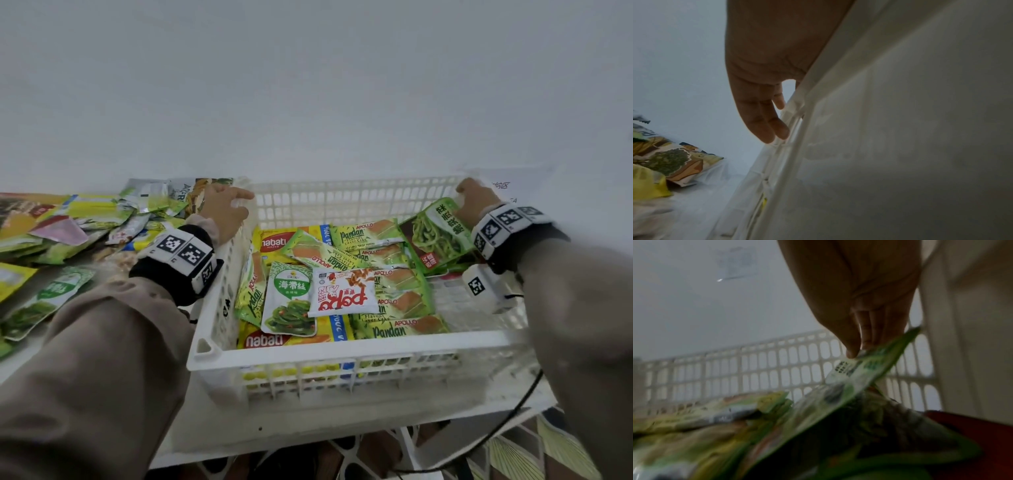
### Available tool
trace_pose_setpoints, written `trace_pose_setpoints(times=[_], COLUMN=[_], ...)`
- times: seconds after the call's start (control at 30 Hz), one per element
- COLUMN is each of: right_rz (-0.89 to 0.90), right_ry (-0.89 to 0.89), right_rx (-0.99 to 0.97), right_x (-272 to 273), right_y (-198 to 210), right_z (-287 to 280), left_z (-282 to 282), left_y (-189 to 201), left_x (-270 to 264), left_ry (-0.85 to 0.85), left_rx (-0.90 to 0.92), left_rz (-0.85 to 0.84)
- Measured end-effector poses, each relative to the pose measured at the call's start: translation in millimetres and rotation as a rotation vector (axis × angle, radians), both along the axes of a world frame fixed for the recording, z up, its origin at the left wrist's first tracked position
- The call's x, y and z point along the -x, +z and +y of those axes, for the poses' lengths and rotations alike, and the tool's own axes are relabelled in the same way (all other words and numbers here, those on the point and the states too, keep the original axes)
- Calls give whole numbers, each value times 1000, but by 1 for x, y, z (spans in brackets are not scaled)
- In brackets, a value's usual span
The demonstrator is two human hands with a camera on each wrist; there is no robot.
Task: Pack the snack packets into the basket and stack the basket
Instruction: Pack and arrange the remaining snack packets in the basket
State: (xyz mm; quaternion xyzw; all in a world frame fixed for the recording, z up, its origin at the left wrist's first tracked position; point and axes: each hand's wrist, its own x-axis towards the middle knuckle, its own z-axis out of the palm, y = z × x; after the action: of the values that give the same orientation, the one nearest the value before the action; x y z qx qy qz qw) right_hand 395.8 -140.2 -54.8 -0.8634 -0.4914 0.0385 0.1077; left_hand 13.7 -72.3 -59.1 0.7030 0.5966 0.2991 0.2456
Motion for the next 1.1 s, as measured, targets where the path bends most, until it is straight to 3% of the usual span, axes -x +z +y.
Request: trace_pose_setpoints(times=[0.13, 0.3, 0.4, 0.7, 0.83, 0.93, 1.1], right_rz=[-118, -269, -367, -327, -208, -214, -304], right_ry=[75, 380, 374, 378, 389, 395, 714], right_rx=[102, 446, 585, 619, 621, 537, 246], right_x=[5, 18, 20, 19, 20, 36, 117], right_y=[-5, -18, -34, -42, -25, 1, 44], right_z=[-1, -5, -8, -11, -9, -6, -3], left_z=[-1, -1, -1, -2, -4, -6, -6], left_y=[0, 1, 0, 0, 2, 3, 2], left_x=[-1, 1, 1, 1, 2, 2, 2], left_ry=[2, -5, -11, -15, -18, -16, -25], left_rx=[0, 5, 10, 5, -1, -1, -7], left_rz=[4, 1, 2, -28, -44, -47, -56])
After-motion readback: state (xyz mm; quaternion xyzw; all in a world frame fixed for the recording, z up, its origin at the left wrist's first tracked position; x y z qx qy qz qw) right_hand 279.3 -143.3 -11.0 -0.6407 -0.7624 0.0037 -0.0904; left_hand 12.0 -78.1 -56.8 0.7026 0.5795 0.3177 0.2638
